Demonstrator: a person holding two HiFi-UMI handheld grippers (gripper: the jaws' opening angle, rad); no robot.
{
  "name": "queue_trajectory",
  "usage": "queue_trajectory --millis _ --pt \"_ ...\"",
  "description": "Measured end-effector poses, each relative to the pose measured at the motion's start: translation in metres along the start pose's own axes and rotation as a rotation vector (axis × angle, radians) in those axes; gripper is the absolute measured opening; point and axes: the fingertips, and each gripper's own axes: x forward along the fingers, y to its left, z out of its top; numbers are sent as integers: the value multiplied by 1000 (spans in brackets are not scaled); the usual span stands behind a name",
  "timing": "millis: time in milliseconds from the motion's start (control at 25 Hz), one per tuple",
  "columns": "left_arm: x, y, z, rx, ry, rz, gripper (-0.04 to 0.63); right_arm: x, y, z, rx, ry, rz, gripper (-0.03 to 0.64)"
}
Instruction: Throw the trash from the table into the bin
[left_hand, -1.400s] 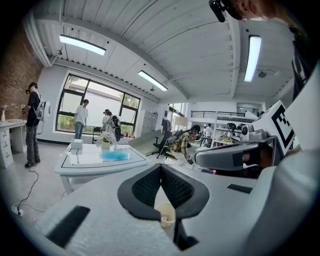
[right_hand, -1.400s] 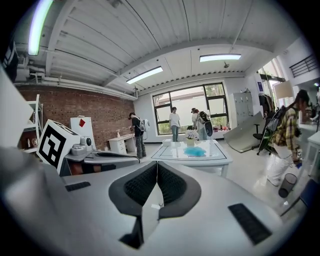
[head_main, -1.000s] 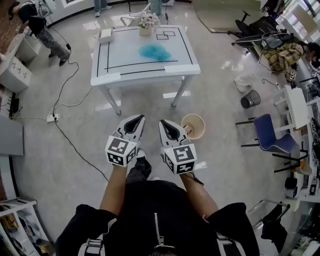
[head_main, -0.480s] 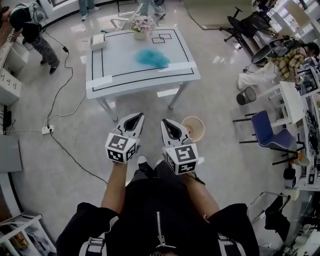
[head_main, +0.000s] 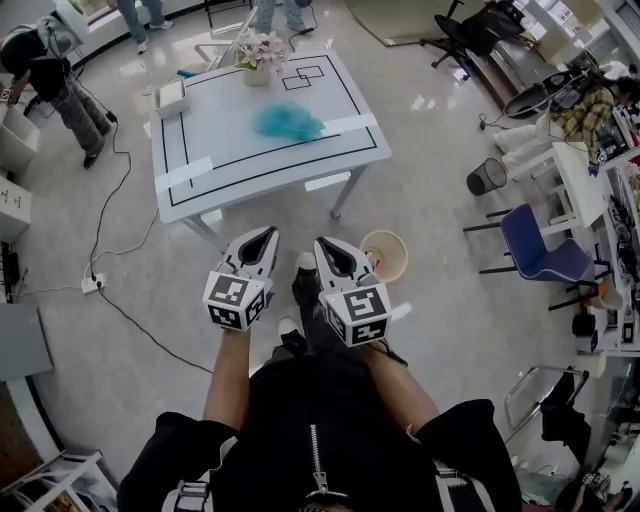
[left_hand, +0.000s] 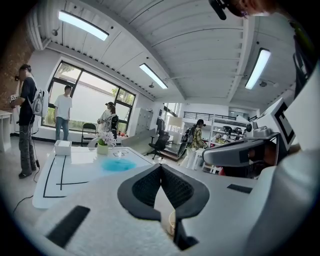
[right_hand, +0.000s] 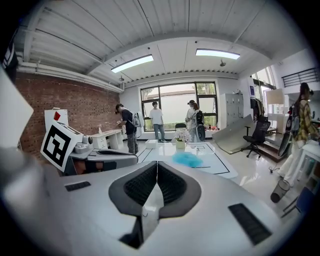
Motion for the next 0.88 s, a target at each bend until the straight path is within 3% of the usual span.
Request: queue_trajectory --millis 480,880 --pt "39 52 6 -17 24 25 6 67 -20 17 19 12 28 11" --pt "106 114 38 -15 41 56 6 150 -72 51 35 26 51 11"
